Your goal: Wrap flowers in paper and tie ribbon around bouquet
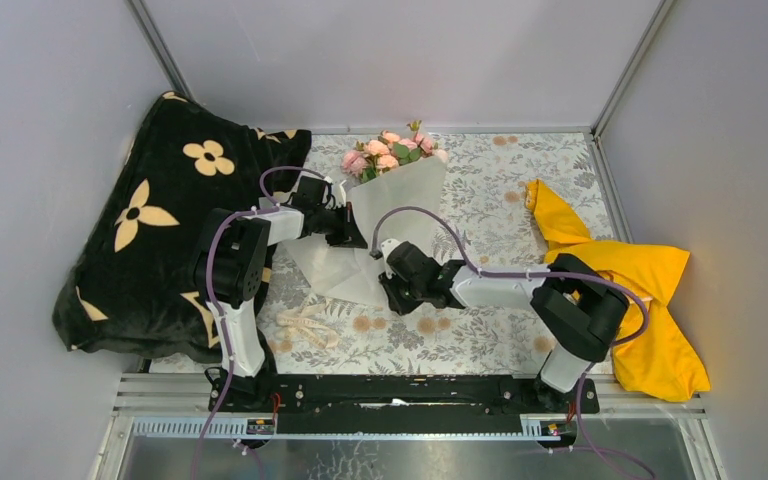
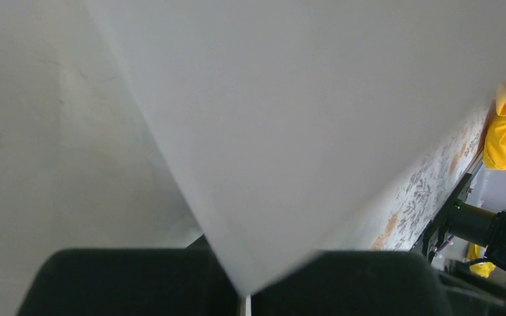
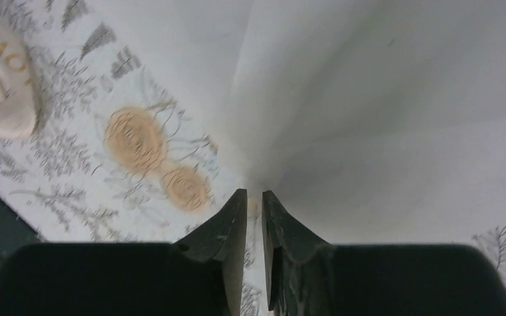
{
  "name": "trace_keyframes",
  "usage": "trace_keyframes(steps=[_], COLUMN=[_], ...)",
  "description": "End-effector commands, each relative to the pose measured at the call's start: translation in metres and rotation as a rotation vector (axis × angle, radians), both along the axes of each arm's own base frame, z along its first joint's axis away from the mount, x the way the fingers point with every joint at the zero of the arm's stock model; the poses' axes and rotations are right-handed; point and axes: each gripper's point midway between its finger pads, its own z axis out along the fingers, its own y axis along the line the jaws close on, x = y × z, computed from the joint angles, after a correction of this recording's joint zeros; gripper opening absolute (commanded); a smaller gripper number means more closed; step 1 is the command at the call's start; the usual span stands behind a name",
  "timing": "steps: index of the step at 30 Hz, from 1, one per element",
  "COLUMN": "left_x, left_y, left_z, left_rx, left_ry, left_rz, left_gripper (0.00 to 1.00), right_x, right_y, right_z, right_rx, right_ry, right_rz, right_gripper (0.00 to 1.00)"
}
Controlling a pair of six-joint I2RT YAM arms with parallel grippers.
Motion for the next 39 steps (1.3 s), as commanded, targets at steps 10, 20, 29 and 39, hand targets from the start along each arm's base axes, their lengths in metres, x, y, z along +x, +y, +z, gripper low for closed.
trace_keyframes(steps=[10, 20, 29, 39], left_x=[0.013, 0.015, 0.008, -0.021], left_y=[0.004, 0.008, 0.083, 0.182], left_z=[0.006, 0.021, 0.084, 0.049], left_rx=[0.015, 0.041, 0.232, 0.380], left_ry=[-0.087, -0.128, -0.183, -0.039], left_rz=[0.010, 0.006, 0.117, 0.498], left_gripper=[0.00, 0.00, 0.79, 0.99], right_x=[0.040, 0.106, 0.087, 0.082], right_y=[-0.002, 0.033, 0.013, 0.009], right_z=[0.097, 0.015, -0.025, -0.019], right_rx=[0.168, 0.173, 0.129, 0.132], right_ry=[-0.109, 0.062, 0.148, 0.136], right_rz=[-0.069, -0.231, -0.329, -0.302], right_gripper=[0.32, 0.22, 0.16, 0.16])
